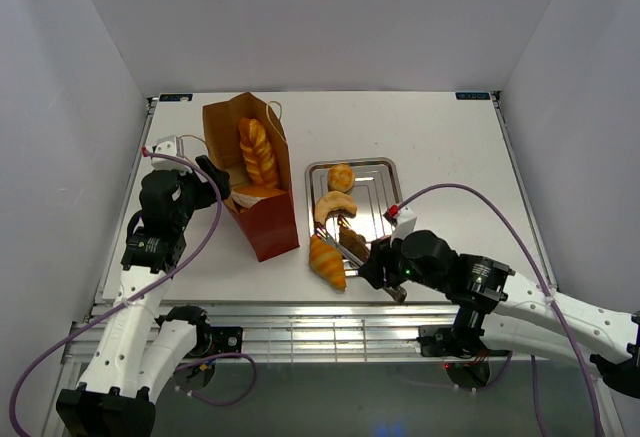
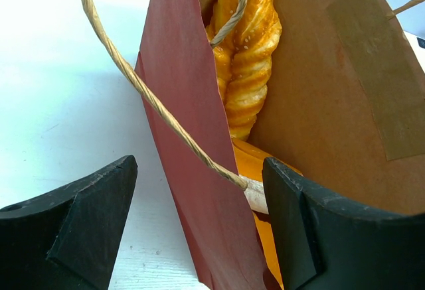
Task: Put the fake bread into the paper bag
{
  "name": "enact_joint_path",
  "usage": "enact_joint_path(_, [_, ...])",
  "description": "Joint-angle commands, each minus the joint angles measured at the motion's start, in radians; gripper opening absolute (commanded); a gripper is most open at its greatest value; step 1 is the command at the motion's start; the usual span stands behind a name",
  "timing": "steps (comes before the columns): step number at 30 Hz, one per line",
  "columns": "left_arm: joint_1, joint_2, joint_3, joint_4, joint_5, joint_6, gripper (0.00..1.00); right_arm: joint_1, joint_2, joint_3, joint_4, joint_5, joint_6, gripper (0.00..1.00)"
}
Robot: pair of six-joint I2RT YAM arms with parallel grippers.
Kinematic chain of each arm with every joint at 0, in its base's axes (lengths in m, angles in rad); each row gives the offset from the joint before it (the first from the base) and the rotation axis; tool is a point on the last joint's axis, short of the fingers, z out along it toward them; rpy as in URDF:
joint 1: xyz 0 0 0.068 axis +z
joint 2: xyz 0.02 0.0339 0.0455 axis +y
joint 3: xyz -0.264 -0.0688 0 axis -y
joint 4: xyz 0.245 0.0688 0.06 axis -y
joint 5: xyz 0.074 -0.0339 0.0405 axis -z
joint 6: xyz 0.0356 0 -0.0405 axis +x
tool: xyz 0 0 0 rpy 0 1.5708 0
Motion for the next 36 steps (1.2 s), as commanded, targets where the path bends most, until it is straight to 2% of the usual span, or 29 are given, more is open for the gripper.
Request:
enact_joint_path(1, [-0.005,-0.002,-0.006,0.003,0.01,-0.002,0.86,0.069,0.015,0.011,-0.008,0.036,0.017,0.56])
enact_joint_path(6, [-0.005,-0.002,-0.006,0.003,0.01,-0.002,0.86,0.164,0.069,0.031,-0.053,0.119,0.032,0.58])
enact_joint_path(18, [-0.005,-0.002,-0.006,0.003,0.012,-0.002,0.86,0.269,0.167,0.101,-0.099,0.261,0.048,0.62])
enact_joint_path(36, [-0.007,0.0,-0.006,0.003,0.015,-0.003,0.86,0.286,0.196,0.081,-0.022,0.196,0.031,0.64])
